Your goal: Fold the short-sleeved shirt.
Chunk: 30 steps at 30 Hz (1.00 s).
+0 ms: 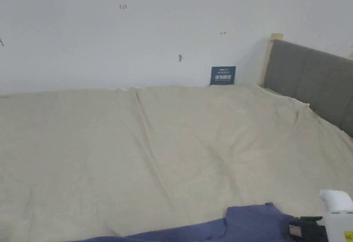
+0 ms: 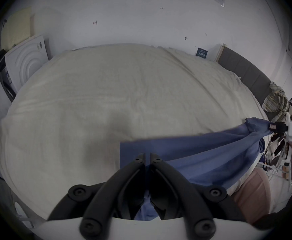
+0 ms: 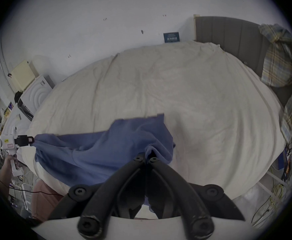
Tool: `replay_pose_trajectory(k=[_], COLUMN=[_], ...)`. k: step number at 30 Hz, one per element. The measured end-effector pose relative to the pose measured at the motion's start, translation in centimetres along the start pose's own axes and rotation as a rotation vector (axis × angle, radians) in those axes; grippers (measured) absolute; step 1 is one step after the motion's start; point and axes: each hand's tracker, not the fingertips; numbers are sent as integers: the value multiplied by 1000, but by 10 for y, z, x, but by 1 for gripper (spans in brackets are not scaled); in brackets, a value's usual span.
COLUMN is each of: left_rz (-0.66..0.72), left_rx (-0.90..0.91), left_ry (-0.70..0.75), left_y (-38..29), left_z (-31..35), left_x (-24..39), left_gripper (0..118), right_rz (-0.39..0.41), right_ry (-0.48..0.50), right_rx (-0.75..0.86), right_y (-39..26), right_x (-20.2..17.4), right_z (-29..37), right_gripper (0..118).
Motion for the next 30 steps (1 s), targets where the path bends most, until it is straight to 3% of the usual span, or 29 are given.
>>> replay_pose_trajectory(k=[8, 9, 10, 11, 12, 13, 14, 15, 19, 22, 23, 24, 25, 26, 27, 28, 29, 30], left_rz=[29, 33, 36, 39, 42, 47, 45, 42, 33, 57, 61, 59, 54, 46, 27, 4, -16, -26], left_rx=[-84, -84, -79, -72, -65, -61, -60, -58, 12, 127, 154, 184, 238, 287, 328, 356, 377, 407], left_ry=[27, 27, 28, 29, 25, 11, 13, 14, -12, -42, -48, -67, -67, -65, -51, -30, -21, 5], left_y=[-25, -28, -29, -28, -27, -25, -24, -23, -19, -14, -14, -14, -13, -15, -18, -20, -24, -28], left_z=[-35, -37, -36, -34, -30, -28, -25, -21, 15, 39, 46, 53, 61, 67, 73, 77, 79, 82], left_x=[-12, -5, -4, -3, -2, -6, -5, -4, 6, 19, 24, 30, 28, 32, 39, 46, 50, 54], left_gripper=[4, 7, 14, 26, 56, 84, 110, 118, 117, 117, 114, 100, 79, 46, 0, 0, 0, 0], right_rz=[-34, -38, -38, -36, -26, -9, 13, 28, 33, 53, 57, 65, 80, 103, 135, 176, 200, 191], right_ry=[-36, -39, -39, -37, -33, -42, -41, -28, 49, 122, 150, 180, 197, 201, 193, 175, 156, 150], right_rx=[-87, -91, -91, -93, -91, -75, -46, 3, 113, 182, 217, 256, 281, 306, 360, 414, 448, 469], right_y=[-26, -25, -23, -22, -24, -23, -21, -17, -5, 4, 4, 2, 1, 0, -2, -6, -8, -12], right_x=[7, 7, 6, 5, 1, -2, -5, -10, -40, -84, -95, -102, -114, -125, -139, -149, -158, -167], right_z=[-36, -38, -38, -37, -29, -24, -18, -8, 25, 46, 50, 48, 50, 51, 53, 52, 51, 48], right_gripper=[0, 3, 16, 41, 84, 105, 109, 109, 109, 109, 109, 106, 98, 75, 15, 15, 0, 0])
